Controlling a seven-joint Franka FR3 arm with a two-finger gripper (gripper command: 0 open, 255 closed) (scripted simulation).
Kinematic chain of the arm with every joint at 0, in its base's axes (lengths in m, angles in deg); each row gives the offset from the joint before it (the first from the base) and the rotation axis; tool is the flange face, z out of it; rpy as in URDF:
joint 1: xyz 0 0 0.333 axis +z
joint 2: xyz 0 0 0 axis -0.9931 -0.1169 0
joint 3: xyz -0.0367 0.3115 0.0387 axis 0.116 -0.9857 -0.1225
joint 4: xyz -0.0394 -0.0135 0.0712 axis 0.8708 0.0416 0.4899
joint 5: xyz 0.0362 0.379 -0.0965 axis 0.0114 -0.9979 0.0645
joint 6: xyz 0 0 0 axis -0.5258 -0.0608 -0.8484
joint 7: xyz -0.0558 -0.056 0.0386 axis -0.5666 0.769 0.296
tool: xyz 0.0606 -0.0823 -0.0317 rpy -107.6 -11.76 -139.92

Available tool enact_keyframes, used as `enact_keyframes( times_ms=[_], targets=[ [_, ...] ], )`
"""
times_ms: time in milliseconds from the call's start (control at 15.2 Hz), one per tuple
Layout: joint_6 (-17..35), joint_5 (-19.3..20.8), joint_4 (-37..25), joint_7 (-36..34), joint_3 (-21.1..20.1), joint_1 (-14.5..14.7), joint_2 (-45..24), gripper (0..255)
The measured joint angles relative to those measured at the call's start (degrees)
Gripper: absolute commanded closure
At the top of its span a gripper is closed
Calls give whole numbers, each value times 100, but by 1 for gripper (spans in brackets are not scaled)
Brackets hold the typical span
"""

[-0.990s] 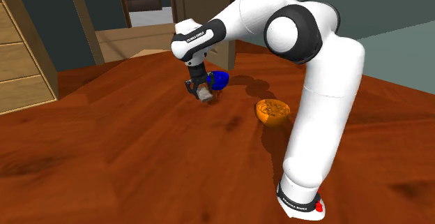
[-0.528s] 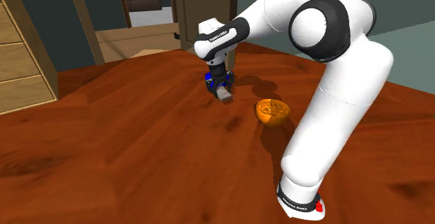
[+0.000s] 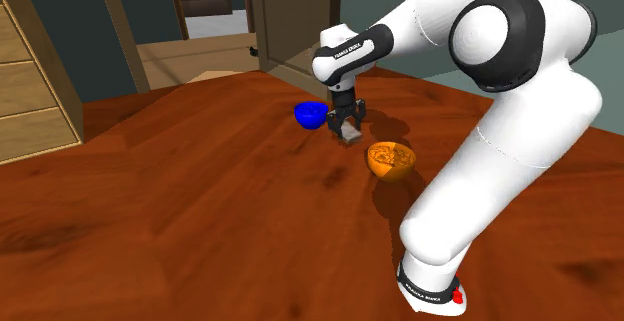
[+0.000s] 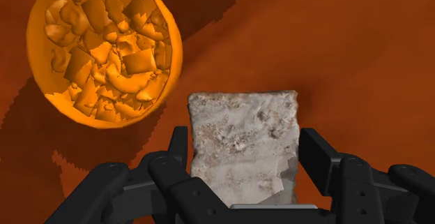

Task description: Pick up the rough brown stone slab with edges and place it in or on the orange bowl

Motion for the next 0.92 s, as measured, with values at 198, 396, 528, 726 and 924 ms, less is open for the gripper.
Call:
enact_keyframes(
  times_ms=[198,396,528,726,924],
  targets=[
    [36,218,260,320,230,-219,311,255],
    [30,412,338,683,481,-432,490,255],
    [33,554,444,891,627,-573,656,255],
    [83,770,572,1231,884,-792,839,255],
    [153,921,567,1564,1140,-958,868,255]
  ],
)
